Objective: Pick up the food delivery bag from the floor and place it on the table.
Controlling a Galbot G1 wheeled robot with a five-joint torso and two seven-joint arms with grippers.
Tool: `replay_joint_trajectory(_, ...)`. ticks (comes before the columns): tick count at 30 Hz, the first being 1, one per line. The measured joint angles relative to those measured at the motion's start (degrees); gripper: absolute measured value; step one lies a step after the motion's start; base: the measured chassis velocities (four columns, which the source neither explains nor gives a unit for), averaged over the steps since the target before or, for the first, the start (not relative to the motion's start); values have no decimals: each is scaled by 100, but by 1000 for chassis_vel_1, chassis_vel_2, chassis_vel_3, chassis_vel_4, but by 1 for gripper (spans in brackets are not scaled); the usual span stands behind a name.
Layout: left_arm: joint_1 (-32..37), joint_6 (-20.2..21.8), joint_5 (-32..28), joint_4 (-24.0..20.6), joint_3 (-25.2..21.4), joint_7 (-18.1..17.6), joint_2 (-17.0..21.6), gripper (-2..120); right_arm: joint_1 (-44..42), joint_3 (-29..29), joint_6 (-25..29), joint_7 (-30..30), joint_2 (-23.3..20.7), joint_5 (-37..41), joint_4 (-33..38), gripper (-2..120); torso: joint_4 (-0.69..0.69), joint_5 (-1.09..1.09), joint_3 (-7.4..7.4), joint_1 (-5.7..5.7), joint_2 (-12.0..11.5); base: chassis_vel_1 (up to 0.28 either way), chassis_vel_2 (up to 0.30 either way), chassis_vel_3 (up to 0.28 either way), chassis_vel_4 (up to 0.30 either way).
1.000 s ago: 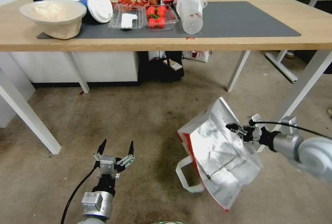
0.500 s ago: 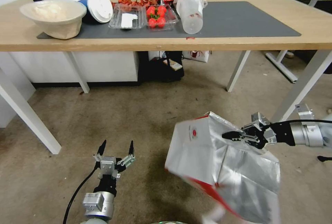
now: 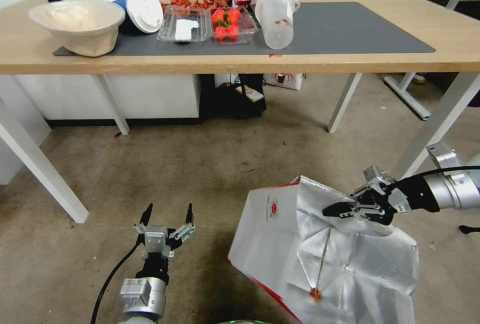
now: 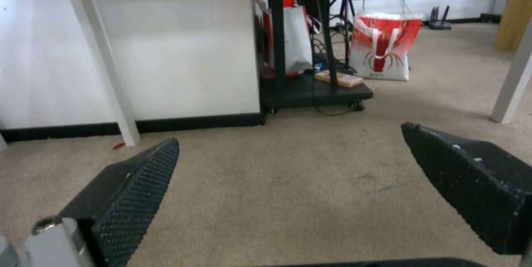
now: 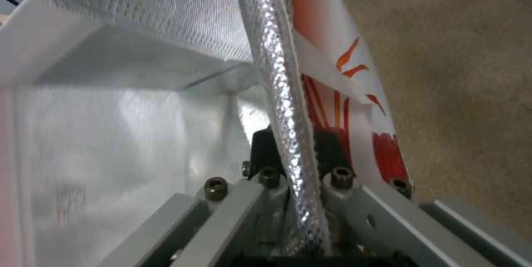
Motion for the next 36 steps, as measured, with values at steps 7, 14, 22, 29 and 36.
replay_joint_trajectory(7,1,24,-10,-41,7,-9,-36,100,-9,-36,-56,-90,142,12,15,0,0,0,0,0,0,0,0,0,0)
replay_joint_trajectory(14,2,18,-10,-79,4,-43,-73,100,-10,-115,-94,-114,319,-14,27,0,0,0,0,0,0,0,0,0,0)
replay_joint_trajectory(22,-9,68,-33,-83,20,-77,-87,100,-8,-147,-104,-120,387,-39,29,0,0,0,0,0,0,0,0,0,0)
replay_joint_trajectory(29,1,137,-108,-107,79,-127,-97,100,-11,-177,-104,-104,451,-100,36,0,0,0,49,4,65,0,0,0,0)
replay_joint_trajectory(36,-16,151,-125,-124,77,-138,-89,100,-16,-179,-124,-53,438,-101,138,0,0,0,196,9,216,0,0,0,0)
